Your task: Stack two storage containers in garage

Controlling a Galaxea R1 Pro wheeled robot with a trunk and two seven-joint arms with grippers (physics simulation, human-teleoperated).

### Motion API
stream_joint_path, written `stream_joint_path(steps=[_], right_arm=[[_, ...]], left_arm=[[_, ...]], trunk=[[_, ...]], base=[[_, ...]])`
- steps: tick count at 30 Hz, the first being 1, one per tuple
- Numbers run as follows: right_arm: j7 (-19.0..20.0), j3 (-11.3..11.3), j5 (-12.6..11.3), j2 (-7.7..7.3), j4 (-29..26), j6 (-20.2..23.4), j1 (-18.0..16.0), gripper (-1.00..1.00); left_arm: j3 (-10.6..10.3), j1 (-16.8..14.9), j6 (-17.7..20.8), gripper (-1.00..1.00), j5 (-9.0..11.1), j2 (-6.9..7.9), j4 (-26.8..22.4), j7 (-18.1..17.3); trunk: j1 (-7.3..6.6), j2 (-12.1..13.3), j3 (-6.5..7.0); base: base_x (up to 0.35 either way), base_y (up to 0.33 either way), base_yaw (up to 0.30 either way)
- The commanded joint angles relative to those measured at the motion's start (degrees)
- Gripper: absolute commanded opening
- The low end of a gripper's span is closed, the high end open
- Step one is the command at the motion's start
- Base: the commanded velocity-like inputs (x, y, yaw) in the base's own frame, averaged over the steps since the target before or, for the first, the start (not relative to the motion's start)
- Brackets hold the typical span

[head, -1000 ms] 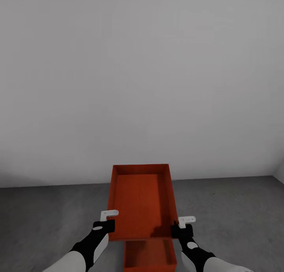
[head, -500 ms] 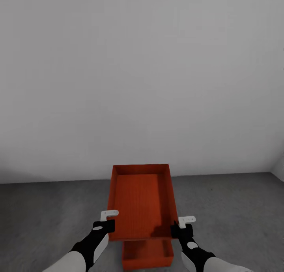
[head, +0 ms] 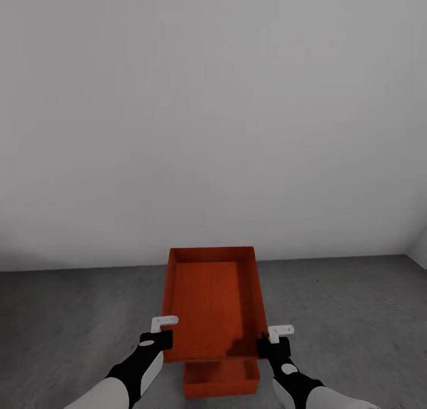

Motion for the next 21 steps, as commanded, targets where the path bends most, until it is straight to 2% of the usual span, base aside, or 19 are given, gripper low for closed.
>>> stream_joint_path(steps=[1, 21], right_arm=[[-0.90, -1.42, -1.93, -0.02, 0.18, -0.50, -0.04, -1.00], [-0.90, -1.42, -1.92, -0.02, 0.18, -0.50, -0.04, -1.00]], left_arm=[[0.54, -0.05, 0.35, -1.00, 0.10, 0.04, -0.28, 0.59], [0.54, -0.05, 0.35, -1.00, 0.10, 0.09, -0.34, 0.59]], trunk=[[0.00, -0.06, -0.16], [0.00, -0.06, -1.98]], base=[[0.000, 0.000, 0.000], [0.000, 0.000, 0.000]])
